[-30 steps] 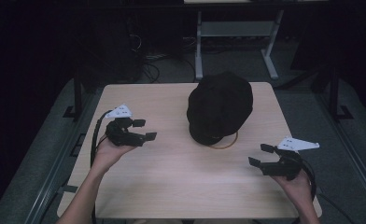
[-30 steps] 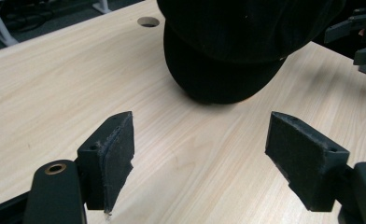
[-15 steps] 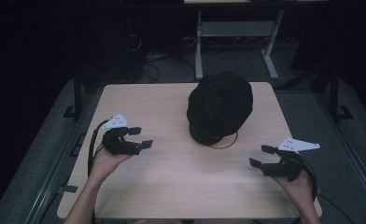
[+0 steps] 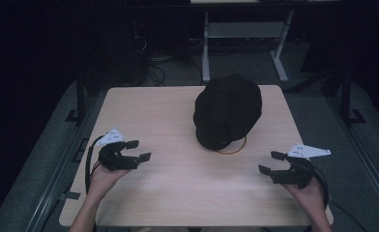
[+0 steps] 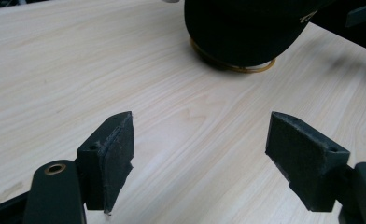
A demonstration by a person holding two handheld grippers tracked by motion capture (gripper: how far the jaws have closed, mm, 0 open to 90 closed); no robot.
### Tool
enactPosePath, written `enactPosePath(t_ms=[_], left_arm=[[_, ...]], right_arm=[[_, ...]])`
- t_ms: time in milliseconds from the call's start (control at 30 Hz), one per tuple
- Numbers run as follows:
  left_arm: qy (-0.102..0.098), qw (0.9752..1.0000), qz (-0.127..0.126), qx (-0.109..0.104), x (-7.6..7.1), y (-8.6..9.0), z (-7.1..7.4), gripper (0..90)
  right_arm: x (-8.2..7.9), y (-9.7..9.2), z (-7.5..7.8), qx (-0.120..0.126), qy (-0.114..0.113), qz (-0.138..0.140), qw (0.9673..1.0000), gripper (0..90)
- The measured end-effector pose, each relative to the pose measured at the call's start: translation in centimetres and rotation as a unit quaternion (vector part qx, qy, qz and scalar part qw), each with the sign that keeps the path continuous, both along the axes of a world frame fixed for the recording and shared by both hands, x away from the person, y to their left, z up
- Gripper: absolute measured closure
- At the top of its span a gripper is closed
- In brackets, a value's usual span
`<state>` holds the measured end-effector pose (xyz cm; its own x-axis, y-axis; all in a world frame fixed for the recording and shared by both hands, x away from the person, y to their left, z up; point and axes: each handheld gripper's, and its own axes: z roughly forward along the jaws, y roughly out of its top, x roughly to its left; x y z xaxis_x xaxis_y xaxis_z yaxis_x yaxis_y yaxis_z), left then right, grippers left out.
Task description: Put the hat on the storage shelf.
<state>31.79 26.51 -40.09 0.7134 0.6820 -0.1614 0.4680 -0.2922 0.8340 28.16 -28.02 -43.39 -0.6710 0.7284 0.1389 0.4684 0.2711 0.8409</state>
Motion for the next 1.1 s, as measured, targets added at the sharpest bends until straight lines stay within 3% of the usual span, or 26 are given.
enactPosePath(t_ms=[300, 500, 733, 1100], left_arm=[[0.002, 0.9999, 0.011, 0.003, -1.2, 1.3, -0.6, 23.1], [0.001, 0.9999, 0.012, 0.012, -1.9, 1.2, -1.1, 23.0], [0.013, 0.9994, 0.001, 0.033, -2.1, 0.8, -2.2, 22.8], [0.026, 0.9988, -0.020, 0.037, -2.1, 0.1, -2.9, 21.4]], right_arm=[[-0.1, 0.1, 0.0, -0.004, 0.001, 0.001, 1.0000, 21.4], [-0.3, 0.4, 0.0, -0.006, -0.001, 0.007, 1.0000, 21.4], [-0.5, 0.9, -0.1, -0.012, -0.003, 0.017, 0.9998, 21.4], [-0.7, 1.2, -0.2, -0.020, -0.005, 0.025, 0.9995, 21.4]])
